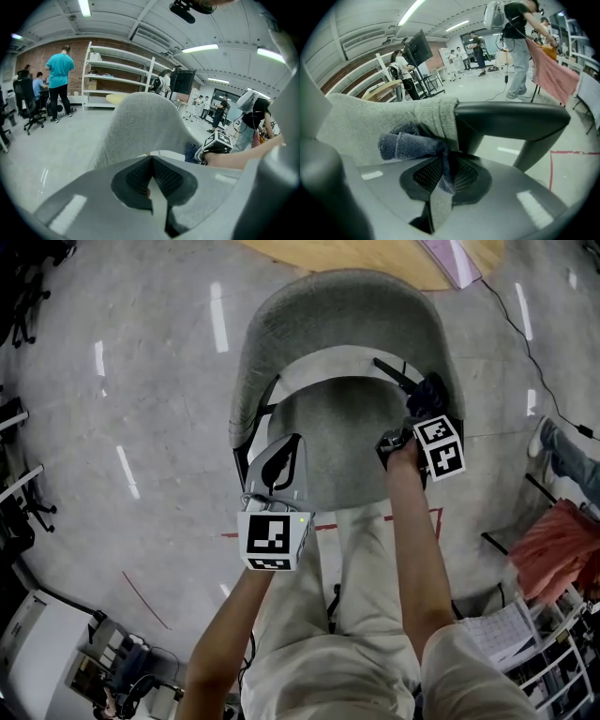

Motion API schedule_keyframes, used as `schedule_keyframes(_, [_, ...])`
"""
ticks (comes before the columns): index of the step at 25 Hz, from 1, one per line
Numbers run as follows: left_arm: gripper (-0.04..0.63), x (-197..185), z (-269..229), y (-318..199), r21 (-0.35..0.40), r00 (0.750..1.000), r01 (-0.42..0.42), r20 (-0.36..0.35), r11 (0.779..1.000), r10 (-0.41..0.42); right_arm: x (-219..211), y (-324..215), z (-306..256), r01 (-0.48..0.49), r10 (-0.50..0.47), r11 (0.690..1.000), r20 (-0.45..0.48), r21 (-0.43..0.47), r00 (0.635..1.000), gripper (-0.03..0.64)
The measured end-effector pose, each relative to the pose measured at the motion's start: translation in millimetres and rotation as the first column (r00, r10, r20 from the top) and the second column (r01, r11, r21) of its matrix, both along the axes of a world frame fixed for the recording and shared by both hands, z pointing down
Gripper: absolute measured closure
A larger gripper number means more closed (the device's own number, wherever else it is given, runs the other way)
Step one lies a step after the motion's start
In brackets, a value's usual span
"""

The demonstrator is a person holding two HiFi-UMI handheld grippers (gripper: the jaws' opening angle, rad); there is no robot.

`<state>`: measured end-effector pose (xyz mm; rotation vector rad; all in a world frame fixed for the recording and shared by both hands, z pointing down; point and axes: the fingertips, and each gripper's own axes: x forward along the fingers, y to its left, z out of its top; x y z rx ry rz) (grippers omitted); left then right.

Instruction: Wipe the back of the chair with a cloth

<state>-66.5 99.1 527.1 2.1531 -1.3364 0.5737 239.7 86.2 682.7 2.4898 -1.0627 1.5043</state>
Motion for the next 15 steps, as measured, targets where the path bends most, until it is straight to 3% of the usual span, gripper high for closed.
schedule_keyframes(7, [0.595,-2,-12,5,0.014,1.000,0.003,0.001,1.000,-0.003,15,32,-4,-0.007,0.006,0.999,-0.017,-0.044,1.000,0.545])
schedule_keyframes(15, [0.595,12,-21,11,-0.006,1.000,-0.024,0.004,1.000,0.024,-13,40,-23,0.193,-0.195,0.978,-0.013,-0.079,0.981,0.545])
